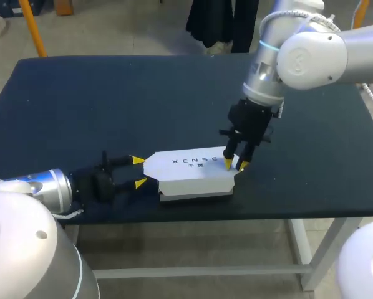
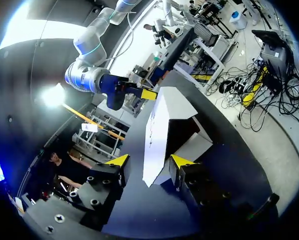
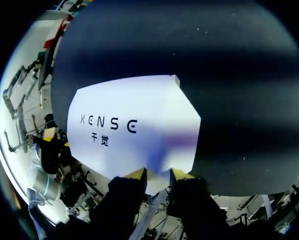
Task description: Assemble the packaging by folding the flat box into shape, placing the metal phone stand inside, and closing the box properly
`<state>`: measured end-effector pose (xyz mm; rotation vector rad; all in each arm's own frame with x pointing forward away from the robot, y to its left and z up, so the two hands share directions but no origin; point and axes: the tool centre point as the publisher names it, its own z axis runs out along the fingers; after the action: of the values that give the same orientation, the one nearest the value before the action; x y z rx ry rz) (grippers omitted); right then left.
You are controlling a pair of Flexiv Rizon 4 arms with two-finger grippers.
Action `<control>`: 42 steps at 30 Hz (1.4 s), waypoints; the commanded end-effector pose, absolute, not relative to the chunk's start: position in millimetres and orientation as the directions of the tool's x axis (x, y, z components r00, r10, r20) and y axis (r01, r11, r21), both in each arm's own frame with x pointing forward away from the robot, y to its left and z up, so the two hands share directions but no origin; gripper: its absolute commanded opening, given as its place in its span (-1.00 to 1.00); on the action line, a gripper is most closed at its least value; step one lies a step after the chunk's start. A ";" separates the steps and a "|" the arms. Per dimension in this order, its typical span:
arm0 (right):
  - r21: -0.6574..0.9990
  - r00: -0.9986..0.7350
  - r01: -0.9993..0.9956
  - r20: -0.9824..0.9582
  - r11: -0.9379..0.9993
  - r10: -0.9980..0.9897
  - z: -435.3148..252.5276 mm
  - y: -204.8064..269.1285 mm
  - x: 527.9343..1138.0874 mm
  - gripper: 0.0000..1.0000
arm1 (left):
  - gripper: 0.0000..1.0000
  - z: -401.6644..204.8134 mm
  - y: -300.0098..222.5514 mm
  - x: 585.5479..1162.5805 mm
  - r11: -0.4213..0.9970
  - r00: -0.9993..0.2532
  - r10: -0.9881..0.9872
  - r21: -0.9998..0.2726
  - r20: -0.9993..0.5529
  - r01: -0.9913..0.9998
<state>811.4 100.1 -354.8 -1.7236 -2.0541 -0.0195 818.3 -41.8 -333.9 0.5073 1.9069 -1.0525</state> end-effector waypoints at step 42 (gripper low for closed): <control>-0.273 -0.092 0.943 0.336 0.190 0.937 -354.7 98.2 808.4 -0.27 | 1.00 -253.3 -35.6 850.6 0.673 -0.849 -0.524 -0.642 -0.065 -0.366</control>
<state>809.9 98.8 -354.7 -1.7561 -2.0405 -0.0148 849.2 -30.2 -258.4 -0.4207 2.5696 -1.1104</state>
